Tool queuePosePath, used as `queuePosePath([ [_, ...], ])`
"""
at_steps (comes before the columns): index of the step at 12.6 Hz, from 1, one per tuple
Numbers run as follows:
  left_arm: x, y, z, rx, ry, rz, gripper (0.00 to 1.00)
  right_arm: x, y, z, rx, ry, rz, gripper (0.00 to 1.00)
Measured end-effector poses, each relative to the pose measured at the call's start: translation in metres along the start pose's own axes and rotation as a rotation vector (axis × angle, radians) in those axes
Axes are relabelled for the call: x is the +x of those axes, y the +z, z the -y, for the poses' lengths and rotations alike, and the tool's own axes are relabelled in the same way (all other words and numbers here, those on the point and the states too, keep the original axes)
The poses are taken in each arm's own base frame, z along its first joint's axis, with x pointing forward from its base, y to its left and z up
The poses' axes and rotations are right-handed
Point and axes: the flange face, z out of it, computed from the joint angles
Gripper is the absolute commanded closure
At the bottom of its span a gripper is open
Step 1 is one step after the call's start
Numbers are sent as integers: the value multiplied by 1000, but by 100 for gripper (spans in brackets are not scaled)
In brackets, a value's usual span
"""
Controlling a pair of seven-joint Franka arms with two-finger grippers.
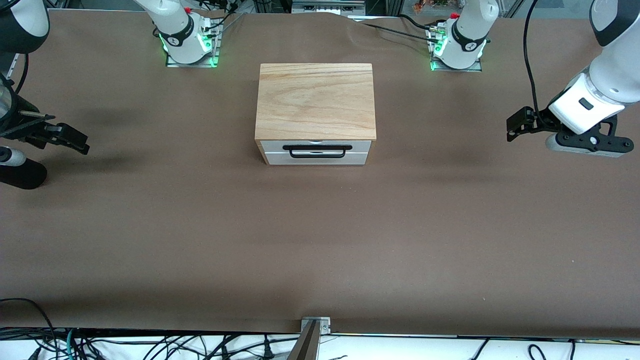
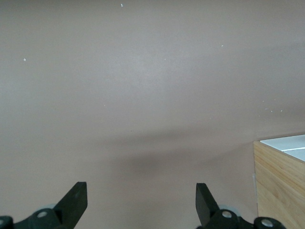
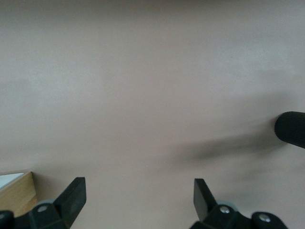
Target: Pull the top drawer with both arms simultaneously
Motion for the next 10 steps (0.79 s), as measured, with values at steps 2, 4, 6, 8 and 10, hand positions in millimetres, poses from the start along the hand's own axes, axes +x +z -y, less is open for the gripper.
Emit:
queuePosePath([
  [2, 0, 0, -2, 0, 3, 0, 0, 0, 0, 0, -1, 0, 0, 0],
  [4, 0, 1, -5, 0, 9, 2, 0, 0, 1, 0, -1, 0, 1, 0],
  [6, 2, 6, -8, 0, 13, 17, 0, 1, 0, 0, -1, 0, -1, 0],
  [8, 4, 13, -8, -1, 14, 28, 0, 2, -3, 0, 0, 1, -8, 0],
  [10, 6, 16, -8, -1, 14, 34, 0, 2, -4, 0, 0, 1, -10, 0],
])
